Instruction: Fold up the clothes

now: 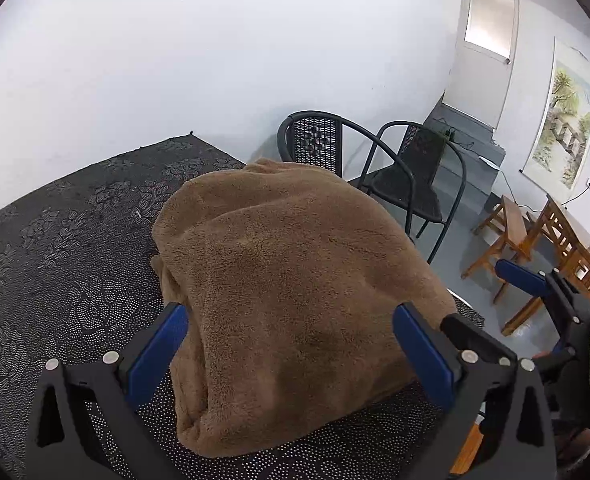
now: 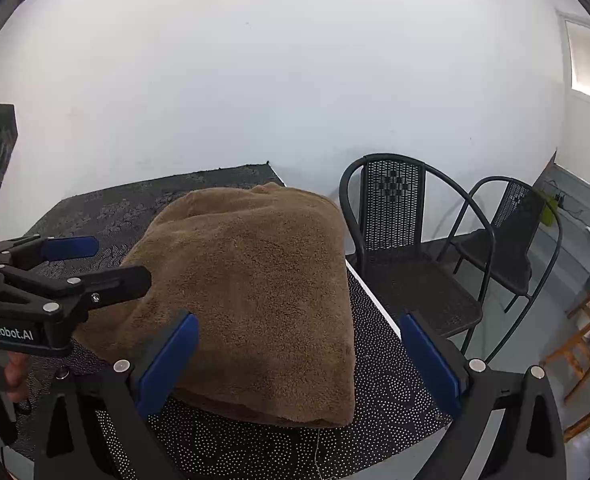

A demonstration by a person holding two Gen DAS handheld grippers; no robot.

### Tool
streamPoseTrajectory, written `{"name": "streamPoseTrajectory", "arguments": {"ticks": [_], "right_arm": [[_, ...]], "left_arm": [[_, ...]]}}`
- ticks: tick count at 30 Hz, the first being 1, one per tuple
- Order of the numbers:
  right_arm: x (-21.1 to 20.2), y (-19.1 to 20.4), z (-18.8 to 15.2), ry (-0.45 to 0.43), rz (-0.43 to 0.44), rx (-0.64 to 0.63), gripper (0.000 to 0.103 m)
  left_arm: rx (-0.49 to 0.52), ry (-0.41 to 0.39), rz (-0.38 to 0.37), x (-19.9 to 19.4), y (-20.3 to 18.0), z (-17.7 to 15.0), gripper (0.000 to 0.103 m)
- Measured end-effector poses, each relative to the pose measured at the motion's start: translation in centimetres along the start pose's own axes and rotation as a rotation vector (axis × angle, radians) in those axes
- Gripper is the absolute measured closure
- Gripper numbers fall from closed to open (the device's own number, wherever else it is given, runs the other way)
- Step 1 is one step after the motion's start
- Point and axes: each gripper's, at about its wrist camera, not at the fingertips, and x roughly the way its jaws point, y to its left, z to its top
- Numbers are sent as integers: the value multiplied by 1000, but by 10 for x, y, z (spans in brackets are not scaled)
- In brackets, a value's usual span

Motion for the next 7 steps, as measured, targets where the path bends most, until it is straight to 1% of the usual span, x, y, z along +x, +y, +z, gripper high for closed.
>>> {"name": "streamPoseTrajectory", "arguments": {"ticks": [7], "right_arm": [[5, 2, 0, 11, 7, -2, 1]], "left_arm": [[11, 21, 35, 6, 3, -4, 0]]}}
